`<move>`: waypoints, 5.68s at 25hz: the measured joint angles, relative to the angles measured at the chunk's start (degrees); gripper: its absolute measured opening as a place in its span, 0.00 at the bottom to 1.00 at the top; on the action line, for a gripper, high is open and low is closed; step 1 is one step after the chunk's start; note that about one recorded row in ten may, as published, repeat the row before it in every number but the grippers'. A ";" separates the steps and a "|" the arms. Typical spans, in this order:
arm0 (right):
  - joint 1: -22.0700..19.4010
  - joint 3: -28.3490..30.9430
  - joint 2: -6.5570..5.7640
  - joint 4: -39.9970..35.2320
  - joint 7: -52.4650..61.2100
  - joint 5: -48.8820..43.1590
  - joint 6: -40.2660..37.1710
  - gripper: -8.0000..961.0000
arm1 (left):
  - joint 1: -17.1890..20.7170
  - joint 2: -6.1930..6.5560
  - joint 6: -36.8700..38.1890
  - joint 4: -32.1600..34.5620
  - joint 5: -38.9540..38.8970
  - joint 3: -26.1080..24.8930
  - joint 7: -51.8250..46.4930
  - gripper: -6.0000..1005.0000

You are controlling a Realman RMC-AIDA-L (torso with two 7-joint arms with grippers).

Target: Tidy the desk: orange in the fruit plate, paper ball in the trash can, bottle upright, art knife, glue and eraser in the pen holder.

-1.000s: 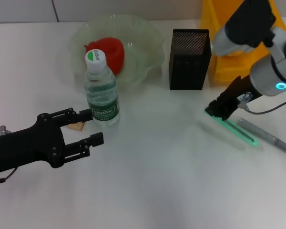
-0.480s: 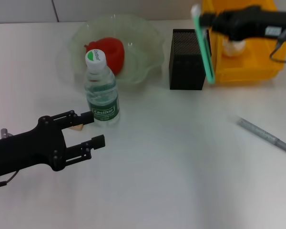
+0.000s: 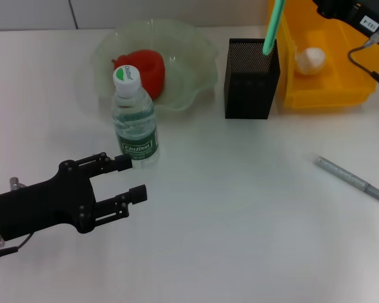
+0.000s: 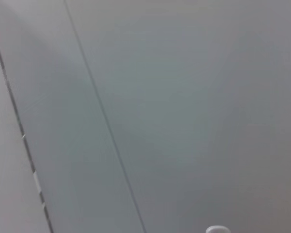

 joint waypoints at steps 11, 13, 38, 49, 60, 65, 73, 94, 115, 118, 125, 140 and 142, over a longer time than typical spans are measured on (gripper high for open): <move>6.31 -0.38 0.28 11.88 -10.88 7.15 4.33 0.10 | -0.05 -0.08 -0.12 -0.09 0.01 -0.03 0.04 0.66; 6.74 -0.46 0.29 12.24 -11.06 7.15 5.39 0.10 | 0.01 -0.08 -0.12 -0.10 0.02 -0.04 0.04 0.66; -2.23 -0.40 -0.96 3.80 -2.95 2.84 -4.09 0.52 | -0.10 0.04 0.11 -0.10 0.00 -0.04 -0.39 0.66; -13.96 18.09 -2.63 -18.57 14.31 -37.38 -18.80 0.60 | -0.71 1.47 -0.40 0.41 0.01 -0.05 -3.48 0.66; -11.85 20.65 -3.00 -17.30 8.70 -49.71 -30.30 0.72 | -3.70 3.01 -5.33 9.29 8.63 -0.09 -24.63 0.66; -10.52 20.40 -2.59 -14.32 6.01 -50.57 -30.37 0.72 | -6.10 2.04 -5.32 23.63 23.25 -0.10 -38.74 0.66; -9.18 20.06 -2.79 -11.54 4.32 -52.82 -31.03 0.72 | -12.07 2.25 -5.64 31.38 37.47 -0.28 -43.96 0.66; -6.74 19.93 -2.58 -8.85 4.76 -56.26 -31.50 0.72 | -20.69 -1.73 -15.12 26.39 56.69 0.93 -43.58 0.65; -6.27 20.44 -2.60 -7.98 4.52 -56.17 -31.14 0.72 | -20.46 -1.82 -18.33 23.41 57.91 3.67 -43.52 0.58; -6.28 20.50 -2.61 -7.92 4.47 -56.20 -31.14 0.72 | -20.53 -1.84 -18.51 23.36 57.86 3.66 -43.53 0.57; -6.63 20.56 -2.61 -7.89 4.36 -56.13 -31.14 0.72 | -20.27 -1.86 -19.32 23.28 57.64 4.23 -43.56 0.56; -6.89 20.67 -2.76 -6.75 3.70 -55.93 -31.17 0.72 | -19.92 -2.02 -19.43 23.19 56.21 4.81 -43.65 0.32; -6.87 20.69 -2.86 -6.38 3.59 -55.91 -31.17 0.72 | -19.80 -1.98 -19.35 23.19 55.94 4.65 -43.62 0.29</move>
